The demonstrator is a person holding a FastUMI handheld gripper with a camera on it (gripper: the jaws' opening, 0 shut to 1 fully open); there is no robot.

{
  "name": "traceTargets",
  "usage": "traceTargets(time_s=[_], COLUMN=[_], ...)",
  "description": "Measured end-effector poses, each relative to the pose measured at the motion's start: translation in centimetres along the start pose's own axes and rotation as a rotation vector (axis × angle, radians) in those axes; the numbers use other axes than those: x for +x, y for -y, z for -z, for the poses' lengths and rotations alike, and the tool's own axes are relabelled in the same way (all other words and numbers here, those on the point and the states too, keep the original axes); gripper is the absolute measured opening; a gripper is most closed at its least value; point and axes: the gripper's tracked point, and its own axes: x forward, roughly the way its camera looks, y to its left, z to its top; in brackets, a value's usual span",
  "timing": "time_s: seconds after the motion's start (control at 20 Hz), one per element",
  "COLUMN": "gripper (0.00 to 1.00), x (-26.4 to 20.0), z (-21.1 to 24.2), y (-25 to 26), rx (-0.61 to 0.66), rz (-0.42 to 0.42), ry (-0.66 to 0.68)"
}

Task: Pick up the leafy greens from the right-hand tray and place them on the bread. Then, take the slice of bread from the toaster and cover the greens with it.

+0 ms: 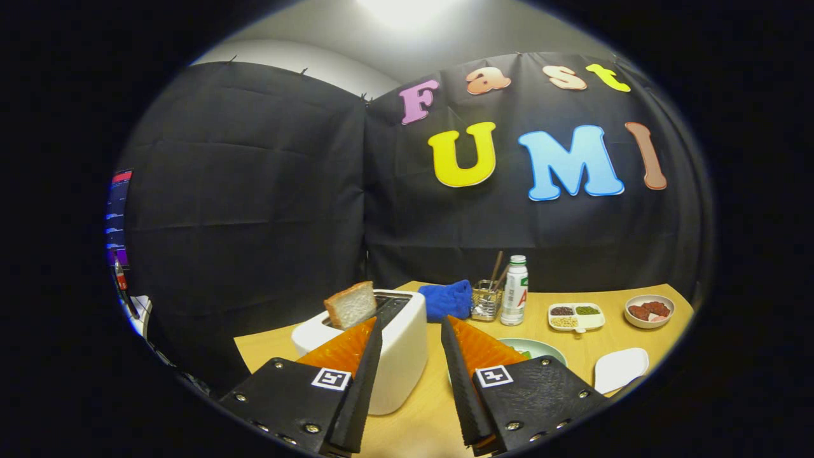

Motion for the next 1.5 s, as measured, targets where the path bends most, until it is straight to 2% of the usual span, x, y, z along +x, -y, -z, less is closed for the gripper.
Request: traceTargets(time_s=[0.2, 0.65, 0.9, 1.1, 1.15, 1.25, 1.35, 1.4, 1.45, 1.5], gripper=[0.57, 0.57, 0.57, 0.57, 0.53, 0.52, 0.16, 0.18, 0.10, 0.10], x=[1.3, 5.9, 8.6, 9.6, 10.2, 10.7, 11.2, 11.1, 11.2, 11.6], z=[0.7, 1.6, 2.6, 1.9, 2.1, 2.1, 2.5, 2.5, 2.3, 2.5], y=[-3.1, -7.5, -8.1, -6.8, -6.4, -6.0, -6.4, -5.8, -6.0, -6.1], rx=[0.038, -0.034, -0.056, -0.066, -0.066, -0.075, -0.042, -0.030, -0.026, -0.029], rz=[-0.025, -0.031, 0.012, 0.104, 0.124, 0.151, 0.117, 0.133, 0.116, 0.097], ry=[-0.007, -0.036, -0.074, -0.051, -0.051, -0.065, -0.066, -0.072, -0.069, -0.077])
